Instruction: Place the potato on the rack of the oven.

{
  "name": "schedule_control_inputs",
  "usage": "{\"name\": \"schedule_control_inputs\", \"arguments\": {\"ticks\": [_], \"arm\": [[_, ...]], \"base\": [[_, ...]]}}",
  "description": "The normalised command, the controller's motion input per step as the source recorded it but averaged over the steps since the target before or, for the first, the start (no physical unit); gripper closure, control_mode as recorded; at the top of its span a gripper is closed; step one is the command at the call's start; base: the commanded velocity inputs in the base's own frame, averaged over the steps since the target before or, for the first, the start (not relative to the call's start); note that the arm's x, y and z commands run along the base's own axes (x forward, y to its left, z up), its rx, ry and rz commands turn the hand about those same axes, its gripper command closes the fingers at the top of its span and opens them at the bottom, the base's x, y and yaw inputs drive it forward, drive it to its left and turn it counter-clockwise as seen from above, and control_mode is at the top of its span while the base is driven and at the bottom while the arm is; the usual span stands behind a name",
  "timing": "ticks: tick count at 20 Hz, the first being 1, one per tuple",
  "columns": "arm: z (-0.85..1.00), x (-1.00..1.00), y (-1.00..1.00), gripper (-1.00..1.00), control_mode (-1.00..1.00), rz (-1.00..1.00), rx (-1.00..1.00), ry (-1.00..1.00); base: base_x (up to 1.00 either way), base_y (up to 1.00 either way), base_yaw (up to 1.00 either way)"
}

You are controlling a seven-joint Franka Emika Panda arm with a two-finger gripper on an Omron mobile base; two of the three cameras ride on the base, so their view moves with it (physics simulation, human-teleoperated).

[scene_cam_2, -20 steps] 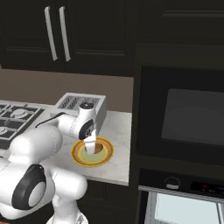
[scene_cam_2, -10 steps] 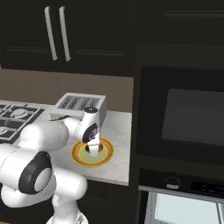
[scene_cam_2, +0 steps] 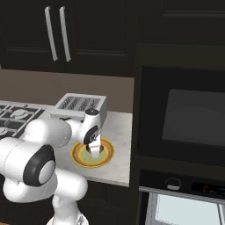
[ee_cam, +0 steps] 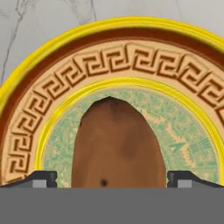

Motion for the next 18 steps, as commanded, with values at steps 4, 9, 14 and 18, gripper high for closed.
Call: {"name": "schedule_control_inputs", "arguments": {"ticks": [4, 9, 14, 18], "arm": [[-0.13, 0.00, 0.00, 1.00, -1.00, 0.00, 0.00, 0.00], [-0.09, 0.00, 0.00, 1.00, -1.00, 0.00, 0.00, 0.00], [-0.02, -0.13, 0.00, 1.00, -1.00, 0.00, 0.00, -0.03], [0.23, -0.41, -0.12, 1.00, -1.00, -0.03, 0.00, -0.07]], "base": [[0.00, 0.00, 0.00], [0.00, 0.00, 0.00], [0.00, 0.00, 0.00], [0.00, 0.00, 0.00]]}}
